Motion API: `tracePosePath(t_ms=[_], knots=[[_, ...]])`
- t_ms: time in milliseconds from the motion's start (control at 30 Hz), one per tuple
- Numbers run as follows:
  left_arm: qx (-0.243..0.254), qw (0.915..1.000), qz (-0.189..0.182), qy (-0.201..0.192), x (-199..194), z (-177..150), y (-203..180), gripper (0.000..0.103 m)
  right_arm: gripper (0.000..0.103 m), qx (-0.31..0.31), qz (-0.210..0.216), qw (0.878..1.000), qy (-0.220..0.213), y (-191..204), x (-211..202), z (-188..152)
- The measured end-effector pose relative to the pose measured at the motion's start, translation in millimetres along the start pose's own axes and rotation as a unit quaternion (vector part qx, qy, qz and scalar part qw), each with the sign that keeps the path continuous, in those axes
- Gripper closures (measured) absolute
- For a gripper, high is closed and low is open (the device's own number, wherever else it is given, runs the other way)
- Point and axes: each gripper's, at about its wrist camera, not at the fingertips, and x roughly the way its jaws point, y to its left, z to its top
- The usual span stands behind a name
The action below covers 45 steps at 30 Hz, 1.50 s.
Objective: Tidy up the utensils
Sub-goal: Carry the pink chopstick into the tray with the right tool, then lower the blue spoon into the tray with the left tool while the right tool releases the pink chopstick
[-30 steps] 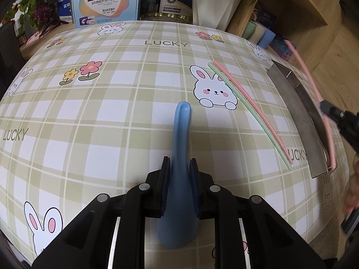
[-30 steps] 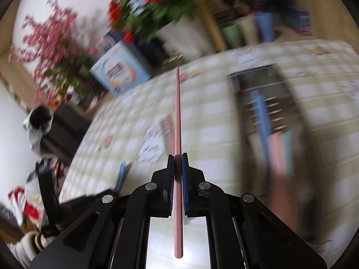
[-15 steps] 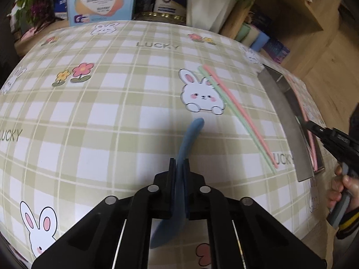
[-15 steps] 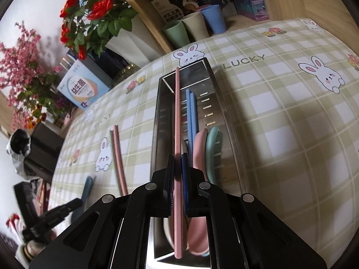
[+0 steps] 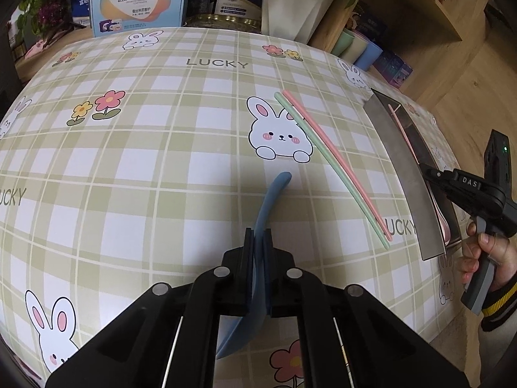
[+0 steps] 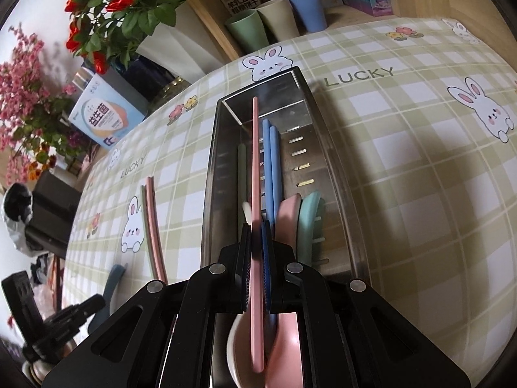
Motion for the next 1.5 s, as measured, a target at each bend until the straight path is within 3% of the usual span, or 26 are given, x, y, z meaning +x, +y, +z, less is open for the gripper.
tracePosePath(t_ms=[233, 400, 700, 1200, 1333, 1500], knots=[[0.000, 0.9995, -0.009, 0.029, 11, -5, 2, 0.095, 0.096, 0.002, -0.001, 1.000, -0.010, 1, -10, 2], [0.011, 0.9994, -0.008, 0.033, 11, -4, 1, 0.095, 0.096, 0.011, 0.010, 0.999, -0.031, 0, -28, 3], [0.045, 0.9981, 0.003, 0.043, 13, -1, -6, 0.095, 0.096, 0.016, 0.008, 0.999, -0.031, -5, -40, -9], [-0.034, 0.9975, -0.039, 0.049, 6, 2, -2, 0.096, 0.096, 0.027, 0.019, 0.998, -0.049, -7, -55, -12], [-0.055, 0.9954, -0.063, 0.047, 3, 14, -20, 0.096, 0.096, 0.036, 0.015, 0.998, -0.056, -14, -61, -8], [-0.046, 0.9933, -0.086, 0.061, 14, 20, -74, 0.096, 0.096, 0.039, 0.006, 0.998, -0.058, -25, -68, -3]])
